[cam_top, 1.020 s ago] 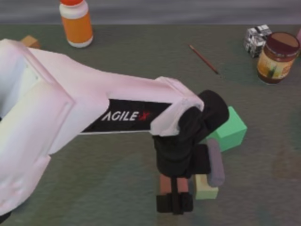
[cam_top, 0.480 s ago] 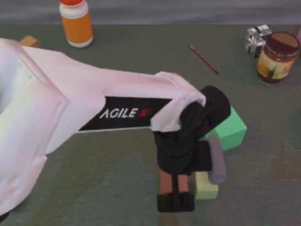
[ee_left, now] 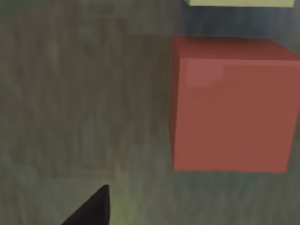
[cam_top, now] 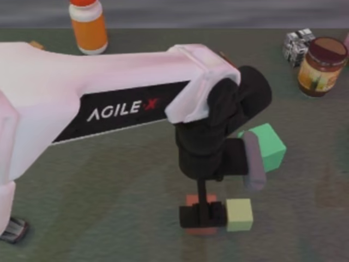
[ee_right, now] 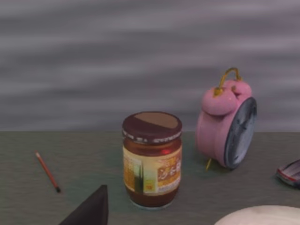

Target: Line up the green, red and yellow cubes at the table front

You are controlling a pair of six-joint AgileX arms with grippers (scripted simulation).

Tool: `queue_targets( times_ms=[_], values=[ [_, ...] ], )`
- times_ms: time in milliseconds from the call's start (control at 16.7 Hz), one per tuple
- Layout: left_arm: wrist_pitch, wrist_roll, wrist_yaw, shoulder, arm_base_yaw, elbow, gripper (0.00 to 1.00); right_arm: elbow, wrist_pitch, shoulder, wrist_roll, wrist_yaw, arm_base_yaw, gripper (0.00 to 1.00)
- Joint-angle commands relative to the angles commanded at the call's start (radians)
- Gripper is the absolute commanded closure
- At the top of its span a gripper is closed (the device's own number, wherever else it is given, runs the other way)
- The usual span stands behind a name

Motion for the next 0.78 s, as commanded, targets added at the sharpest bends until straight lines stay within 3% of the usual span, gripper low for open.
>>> queue_targets(
  times_ms=[360, 780],
  values=[
    [0.023, -0.011, -0.003, -0.025, 0.011, -0.024, 0.00, 0.029, -0.021, 0.030, 0.001, -0.002, 0.010, 0.00],
    [0.242, -0.140, -0.018, -0.422, 0.211, -0.354, 0.00, 0.413, -0.272, 0.467, 0.013, -0.002, 0.107, 0.00]
  ],
)
